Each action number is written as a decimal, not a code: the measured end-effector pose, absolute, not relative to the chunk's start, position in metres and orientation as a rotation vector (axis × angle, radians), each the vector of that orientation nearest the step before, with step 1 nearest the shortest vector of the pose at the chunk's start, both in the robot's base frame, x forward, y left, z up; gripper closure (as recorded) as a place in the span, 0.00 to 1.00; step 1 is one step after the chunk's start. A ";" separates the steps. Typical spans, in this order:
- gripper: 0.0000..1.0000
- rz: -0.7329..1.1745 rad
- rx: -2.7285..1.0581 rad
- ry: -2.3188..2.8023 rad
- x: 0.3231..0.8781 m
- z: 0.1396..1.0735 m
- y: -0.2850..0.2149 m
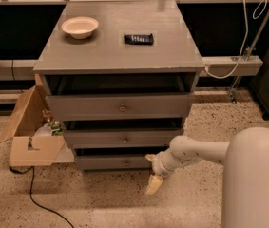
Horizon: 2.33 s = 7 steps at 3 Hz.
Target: Open bottom drawer
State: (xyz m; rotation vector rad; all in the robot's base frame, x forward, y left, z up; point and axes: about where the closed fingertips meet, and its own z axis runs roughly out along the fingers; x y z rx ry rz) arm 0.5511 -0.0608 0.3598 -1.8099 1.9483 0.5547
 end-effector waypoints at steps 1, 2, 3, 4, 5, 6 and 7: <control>0.00 0.514 -1.828 2.004 0.567 0.301 -0.076; 0.00 0.489 -1.841 2.034 0.586 0.253 -0.085; 0.00 0.410 -1.864 2.051 0.608 0.227 -0.090; 0.00 0.316 -1.895 2.038 0.631 0.220 -0.088; 0.00 0.256 -1.927 2.040 0.650 0.206 -0.086; 0.00 0.215 -1.943 2.037 0.666 0.196 -0.085; 0.00 0.182 -1.946 2.023 0.681 0.192 -0.080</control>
Offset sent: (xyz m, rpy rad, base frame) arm 0.0631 -0.0394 -0.1623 -0.1302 0.0201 -0.0368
